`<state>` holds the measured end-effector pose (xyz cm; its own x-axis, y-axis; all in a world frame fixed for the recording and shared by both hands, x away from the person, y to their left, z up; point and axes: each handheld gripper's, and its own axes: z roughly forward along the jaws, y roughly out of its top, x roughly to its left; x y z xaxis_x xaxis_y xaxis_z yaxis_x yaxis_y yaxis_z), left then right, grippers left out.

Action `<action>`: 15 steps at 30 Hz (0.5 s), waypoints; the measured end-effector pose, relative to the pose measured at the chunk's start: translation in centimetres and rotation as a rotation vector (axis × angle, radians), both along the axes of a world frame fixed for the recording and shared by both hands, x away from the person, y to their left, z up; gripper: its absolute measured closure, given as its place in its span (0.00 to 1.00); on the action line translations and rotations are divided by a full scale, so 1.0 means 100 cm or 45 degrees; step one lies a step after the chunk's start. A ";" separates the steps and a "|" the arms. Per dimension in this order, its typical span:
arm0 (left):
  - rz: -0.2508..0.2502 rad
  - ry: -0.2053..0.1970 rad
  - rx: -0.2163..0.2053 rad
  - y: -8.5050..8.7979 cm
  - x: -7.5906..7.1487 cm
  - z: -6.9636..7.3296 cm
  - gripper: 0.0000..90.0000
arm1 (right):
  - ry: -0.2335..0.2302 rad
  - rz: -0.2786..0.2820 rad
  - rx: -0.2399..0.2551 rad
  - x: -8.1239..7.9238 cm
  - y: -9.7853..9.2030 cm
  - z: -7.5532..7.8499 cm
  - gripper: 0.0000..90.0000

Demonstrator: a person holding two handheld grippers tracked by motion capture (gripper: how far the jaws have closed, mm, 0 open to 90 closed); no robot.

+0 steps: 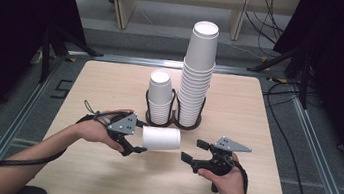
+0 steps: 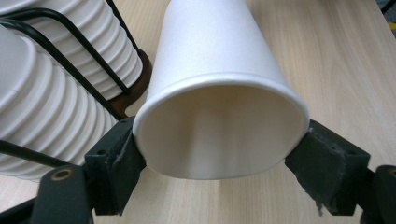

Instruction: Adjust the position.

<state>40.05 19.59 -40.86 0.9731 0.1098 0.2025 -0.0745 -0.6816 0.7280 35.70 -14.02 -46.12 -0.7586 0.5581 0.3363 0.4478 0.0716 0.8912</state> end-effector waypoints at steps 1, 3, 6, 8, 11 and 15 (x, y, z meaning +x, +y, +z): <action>-0.002 0.004 -0.005 0.000 0.001 0.000 0.24 | -0.007 -0.002 0.000 0.000 0.001 0.000 0.16; 0.008 -0.002 0.008 0.000 0.001 0.000 0.24 | 0.025 0.013 0.000 -0.002 0.003 0.000 0.16; -0.001 0.008 0.026 0.000 0.003 0.002 0.24 | -0.020 0.027 -0.059 0.001 0.001 0.000 0.16; -0.003 0.000 0.048 0.000 0.004 0.004 0.24 | 0.026 0.022 -0.081 -0.001 0.000 0.002 0.16; -0.026 -0.006 0.082 -0.002 0.005 0.009 0.24 | -0.030 0.038 -0.114 0.002 -0.001 0.003 0.16; -0.040 -0.017 0.120 -0.004 0.004 0.015 0.24 | -0.044 0.063 -0.130 0.004 -0.003 0.006 0.16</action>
<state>40.44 19.23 -39.37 0.9730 0.0594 0.2231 -0.1058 -0.7443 0.6594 36.05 -14.34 -45.50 -0.7964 0.5494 0.2528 0.4106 0.1844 0.8930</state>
